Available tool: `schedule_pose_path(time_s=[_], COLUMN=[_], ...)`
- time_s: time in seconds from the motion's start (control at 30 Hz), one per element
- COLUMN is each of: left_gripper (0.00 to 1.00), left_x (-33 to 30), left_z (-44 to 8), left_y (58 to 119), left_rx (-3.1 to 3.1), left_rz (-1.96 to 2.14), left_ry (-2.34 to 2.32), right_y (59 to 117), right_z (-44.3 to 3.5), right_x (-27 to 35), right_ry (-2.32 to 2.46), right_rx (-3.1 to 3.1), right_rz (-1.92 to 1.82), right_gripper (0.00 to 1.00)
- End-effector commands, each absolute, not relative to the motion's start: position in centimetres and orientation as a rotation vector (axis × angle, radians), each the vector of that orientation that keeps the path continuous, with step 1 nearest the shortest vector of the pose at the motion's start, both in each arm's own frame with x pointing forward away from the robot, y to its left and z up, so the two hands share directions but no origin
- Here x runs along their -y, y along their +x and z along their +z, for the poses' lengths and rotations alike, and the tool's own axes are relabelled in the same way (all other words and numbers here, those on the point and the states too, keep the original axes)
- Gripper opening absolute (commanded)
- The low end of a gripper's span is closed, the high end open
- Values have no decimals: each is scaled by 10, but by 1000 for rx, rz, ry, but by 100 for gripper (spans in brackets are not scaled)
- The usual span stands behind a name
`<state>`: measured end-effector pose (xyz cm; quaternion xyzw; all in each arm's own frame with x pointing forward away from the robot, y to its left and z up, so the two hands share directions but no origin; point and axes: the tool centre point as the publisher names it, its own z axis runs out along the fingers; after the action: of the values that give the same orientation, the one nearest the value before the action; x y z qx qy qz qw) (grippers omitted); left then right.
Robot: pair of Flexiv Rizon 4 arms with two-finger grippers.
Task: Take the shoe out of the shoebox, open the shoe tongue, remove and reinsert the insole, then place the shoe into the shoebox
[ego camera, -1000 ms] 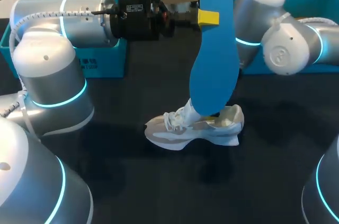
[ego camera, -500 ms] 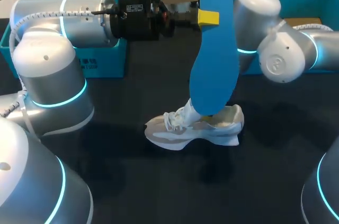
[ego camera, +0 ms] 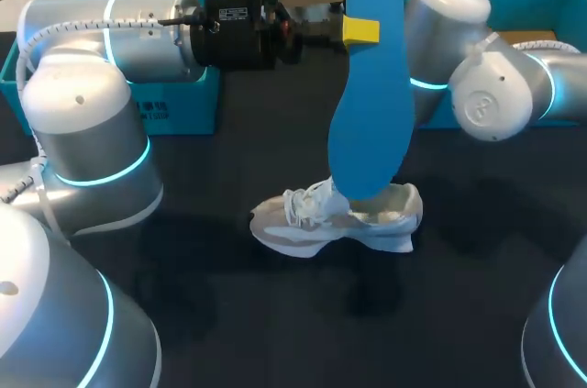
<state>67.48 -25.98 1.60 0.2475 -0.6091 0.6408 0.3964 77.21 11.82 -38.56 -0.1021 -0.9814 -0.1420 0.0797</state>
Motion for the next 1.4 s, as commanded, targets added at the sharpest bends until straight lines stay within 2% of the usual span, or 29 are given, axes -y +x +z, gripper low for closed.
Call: schedule_pose_path(time_s=[0.03, 0.33, 0.83, 1.4], left_gripper=[0, 0, 0, 0], left_x=[261, 261, 261, 261], left_z=[16, 16, 16, 16], left_y=[675, 675, 675, 675], left_rx=[1542, 1542, 1542, 1542], left_rz=[1626, 1626, 1626, 1626], left_ry=[628, 628, 628, 628], right_y=[772, 771, 758, 757], right_z=[-365, -343, -344, -341], right_x=[-106, -97, -110, -112], right_ry=[-434, -759, -1417, -1421], right_rx=[2880, 2681, 2427, 2418], right_rz=[-459, -629, -787, -853], right_gripper=[0, 0, 0, 0])
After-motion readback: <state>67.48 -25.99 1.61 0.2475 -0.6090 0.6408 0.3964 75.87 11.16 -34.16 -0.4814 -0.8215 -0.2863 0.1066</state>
